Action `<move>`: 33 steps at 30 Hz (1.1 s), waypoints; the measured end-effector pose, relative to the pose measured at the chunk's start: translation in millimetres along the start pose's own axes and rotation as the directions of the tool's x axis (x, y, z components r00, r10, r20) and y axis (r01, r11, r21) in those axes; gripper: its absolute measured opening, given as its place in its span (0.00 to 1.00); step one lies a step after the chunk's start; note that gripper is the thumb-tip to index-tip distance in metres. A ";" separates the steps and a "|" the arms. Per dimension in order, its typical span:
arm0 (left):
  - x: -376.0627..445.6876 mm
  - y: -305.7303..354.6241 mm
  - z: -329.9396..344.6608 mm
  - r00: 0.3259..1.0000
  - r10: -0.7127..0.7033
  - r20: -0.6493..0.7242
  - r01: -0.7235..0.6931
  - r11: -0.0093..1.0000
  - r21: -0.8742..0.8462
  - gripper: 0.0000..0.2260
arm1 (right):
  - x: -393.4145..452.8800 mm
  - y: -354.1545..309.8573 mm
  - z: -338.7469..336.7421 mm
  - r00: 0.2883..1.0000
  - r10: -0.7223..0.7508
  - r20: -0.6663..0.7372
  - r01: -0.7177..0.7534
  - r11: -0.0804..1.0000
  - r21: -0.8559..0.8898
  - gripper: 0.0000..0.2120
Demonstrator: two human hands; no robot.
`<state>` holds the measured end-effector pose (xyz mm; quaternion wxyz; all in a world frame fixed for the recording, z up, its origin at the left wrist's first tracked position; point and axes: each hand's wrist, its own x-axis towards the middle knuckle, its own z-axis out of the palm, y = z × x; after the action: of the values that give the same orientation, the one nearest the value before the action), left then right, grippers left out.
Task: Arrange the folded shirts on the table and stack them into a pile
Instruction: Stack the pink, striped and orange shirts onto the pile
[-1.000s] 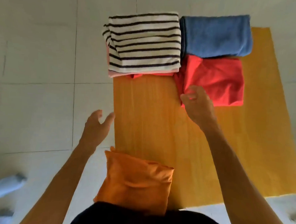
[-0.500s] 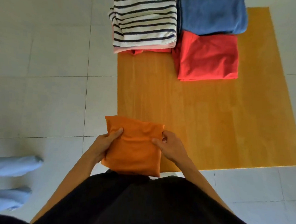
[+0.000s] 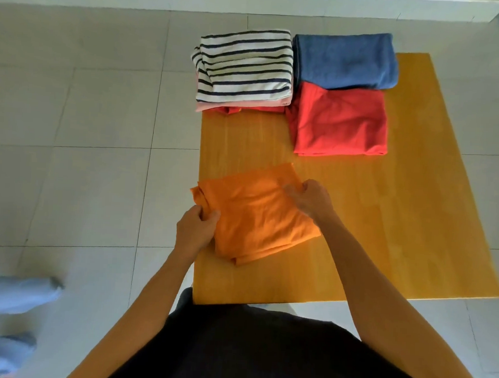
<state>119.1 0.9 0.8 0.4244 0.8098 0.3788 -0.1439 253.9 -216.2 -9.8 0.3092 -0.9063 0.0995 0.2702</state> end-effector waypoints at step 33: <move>143.2 188.4 -114.0 0.991 0.122 0.047 -0.076 0.827 -0.557 0.18 | 77.8 -161.0 -109.1 0.951 -0.280 -0.134 0.306 0.776 0.552 0.12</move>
<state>343.8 95.6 98.6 0.6625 0.6641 0.3444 -0.0383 421.5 -157.3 101.3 0.6000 -0.7835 0.0396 0.1570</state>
